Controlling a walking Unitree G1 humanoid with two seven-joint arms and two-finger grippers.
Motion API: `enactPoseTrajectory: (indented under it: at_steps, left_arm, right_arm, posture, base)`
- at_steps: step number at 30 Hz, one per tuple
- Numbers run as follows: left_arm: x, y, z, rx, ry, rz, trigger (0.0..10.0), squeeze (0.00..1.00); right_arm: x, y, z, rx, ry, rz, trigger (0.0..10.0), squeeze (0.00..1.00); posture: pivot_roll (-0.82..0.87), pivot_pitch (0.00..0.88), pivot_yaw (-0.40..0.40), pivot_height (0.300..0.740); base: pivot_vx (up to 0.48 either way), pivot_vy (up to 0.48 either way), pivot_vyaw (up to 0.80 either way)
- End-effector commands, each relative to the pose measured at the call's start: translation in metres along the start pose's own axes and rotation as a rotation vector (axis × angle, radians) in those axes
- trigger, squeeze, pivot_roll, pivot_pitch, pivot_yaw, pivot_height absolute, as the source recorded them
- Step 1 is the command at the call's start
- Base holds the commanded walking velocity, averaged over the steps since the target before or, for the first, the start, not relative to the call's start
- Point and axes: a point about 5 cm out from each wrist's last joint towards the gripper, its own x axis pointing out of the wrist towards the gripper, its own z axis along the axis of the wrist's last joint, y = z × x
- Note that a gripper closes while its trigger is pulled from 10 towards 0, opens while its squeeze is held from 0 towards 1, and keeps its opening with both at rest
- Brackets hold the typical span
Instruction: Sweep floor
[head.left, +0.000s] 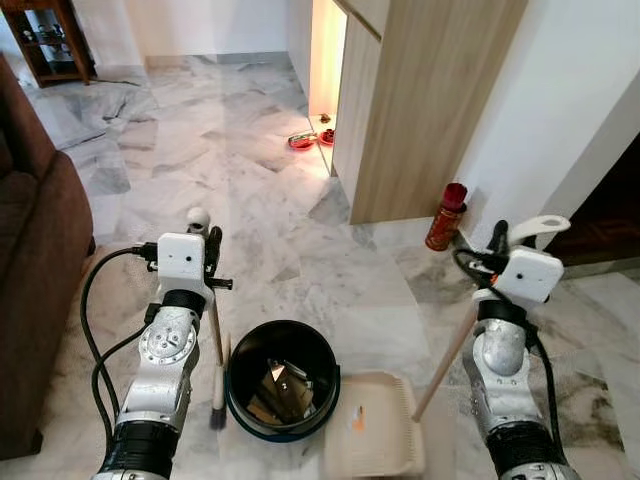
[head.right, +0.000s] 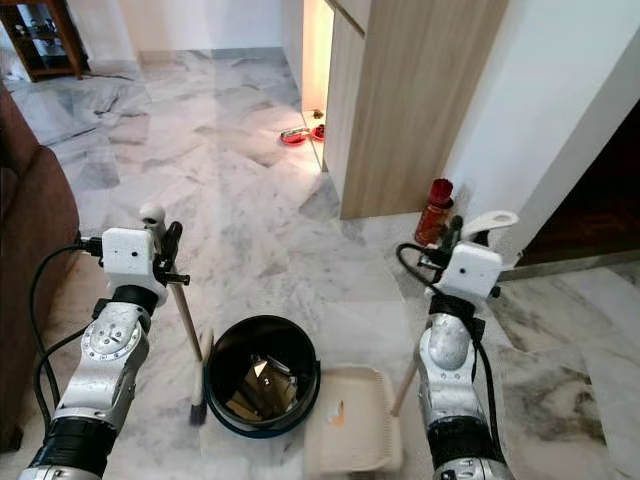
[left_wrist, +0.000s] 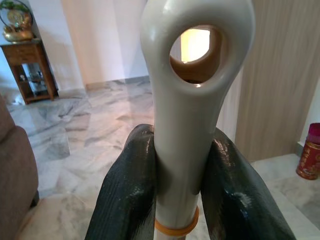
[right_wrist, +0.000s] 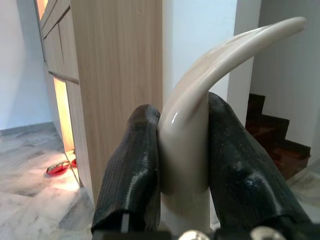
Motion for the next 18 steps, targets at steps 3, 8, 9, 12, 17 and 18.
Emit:
enactPoseTrajectory:
  at_steps: [3, 8, 9, 12, 17, 18]
  left_arm:
    - [-0.0015, -0.0078, 0.0063, -0.052, -0.026, -0.031, 10.0, 0.00]
    - [-0.0028, -0.0084, 0.0051, -0.060, -0.019, -0.033, 10.0, 0.00]
    - [-0.0032, -0.0083, 0.0037, -0.069, -0.012, -0.031, 10.0, 0.00]
    - [-0.0040, -0.0064, 0.0015, -0.069, -0.004, -0.027, 10.0, 0.00]
    - [-0.0043, -0.0029, 0.0017, -0.059, -0.007, -0.012, 10.0, 0.00]
    - [-0.0040, -0.0020, 0.0024, -0.056, -0.010, -0.010, 10.0, 0.00]
  right_arm:
    - [0.0046, -0.0027, 0.0055, 0.005, -0.038, -0.005, 10.0, 0.00]
    - [0.0029, -0.0051, 0.0032, -0.005, -0.039, 0.004, 10.0, 0.00]
    - [0.0028, -0.0056, 0.0023, -0.004, -0.038, 0.006, 10.0, 0.00]
    - [0.0028, -0.0054, 0.0014, -0.006, -0.037, 0.015, 10.0, 0.00]
    - [0.0034, -0.0054, 0.0018, -0.014, -0.045, 0.019, 10.0, 0.00]
    - [0.0047, -0.0069, 0.0023, -0.021, -0.049, 0.014, 10.0, 0.00]
  posture:
    - [0.18, 0.063, -0.054, 0.740]
    - [0.18, 0.060, -0.055, 0.740]
    - [0.18, 0.058, -0.055, 0.740]
    - [0.18, 0.051, -0.053, 0.740]
    - [0.18, 0.042, -0.051, 0.740]
    - [0.18, 0.042, -0.051, 0.740]
  base:
    - [0.000, 0.000, 0.00]
    - [0.000, 0.000, 0.00]
    - [0.000, 0.000, 0.00]
    - [0.000, 0.000, 0.00]
    - [0.000, 0.000, 0.00]
    - [0.000, 0.000, 0.00]
